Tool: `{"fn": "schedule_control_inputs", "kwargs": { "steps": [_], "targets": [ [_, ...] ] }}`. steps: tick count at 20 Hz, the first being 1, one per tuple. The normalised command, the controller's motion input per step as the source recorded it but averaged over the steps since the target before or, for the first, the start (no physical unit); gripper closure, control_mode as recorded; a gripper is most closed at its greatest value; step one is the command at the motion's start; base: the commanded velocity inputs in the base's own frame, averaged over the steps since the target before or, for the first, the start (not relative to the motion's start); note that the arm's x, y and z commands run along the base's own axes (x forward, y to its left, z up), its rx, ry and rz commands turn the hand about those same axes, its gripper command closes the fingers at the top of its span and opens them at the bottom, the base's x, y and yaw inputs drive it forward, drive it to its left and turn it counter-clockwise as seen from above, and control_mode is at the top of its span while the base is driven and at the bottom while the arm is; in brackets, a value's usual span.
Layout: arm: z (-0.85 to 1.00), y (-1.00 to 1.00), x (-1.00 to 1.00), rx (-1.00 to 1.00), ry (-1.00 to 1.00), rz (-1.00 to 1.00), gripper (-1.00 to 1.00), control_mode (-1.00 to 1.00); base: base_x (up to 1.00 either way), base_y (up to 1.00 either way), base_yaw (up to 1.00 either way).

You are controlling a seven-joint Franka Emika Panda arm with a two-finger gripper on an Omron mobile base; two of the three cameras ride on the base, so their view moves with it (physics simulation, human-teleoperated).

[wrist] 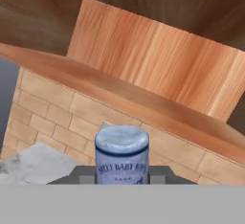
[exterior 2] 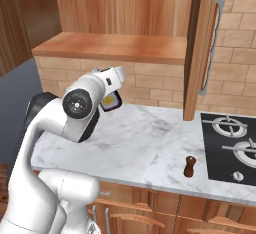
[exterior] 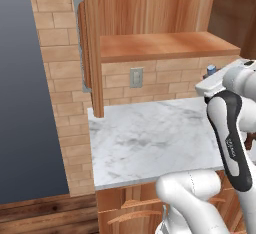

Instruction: Take 2 condiments from the cabinet and move them on the counter near the stove.Make sure the condiments are lined up with each other, next to each other.

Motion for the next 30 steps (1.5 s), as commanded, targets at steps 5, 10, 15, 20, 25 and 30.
{"fn": "schedule_control_inputs", "kwargs": {
  "steps": [5,10,15,20,25,30],
  "targets": [
    [-0.21,-0.30,-0.36,-0.04,0.00,0.00,1.00,-1.00,0.00,0.00,0.00],
    [-0.26,-0.31,-0.39,0.00,0.01,0.00,1.00,-1.00,0.00,0.00,0.00],
    [-0.15,-0.19,-0.37,0.00,0.01,0.00,1.00,-1.00,0.00,0.00,0.00],
    [-0.08,-0.23,-0.11,0.02,0.01,0.00,1.00,-1.00,0.00,0.00,0.00],
    [-0.09,-0.32,-0.08,0.06,0.02,0.00,1.00,-1.00,0.00,0.00,0.00],
    [-0.30,-0.36,0.00,0.08,0.00,0.00,1.00,-1.00,0.00,0.00,0.00]
  ]
}}
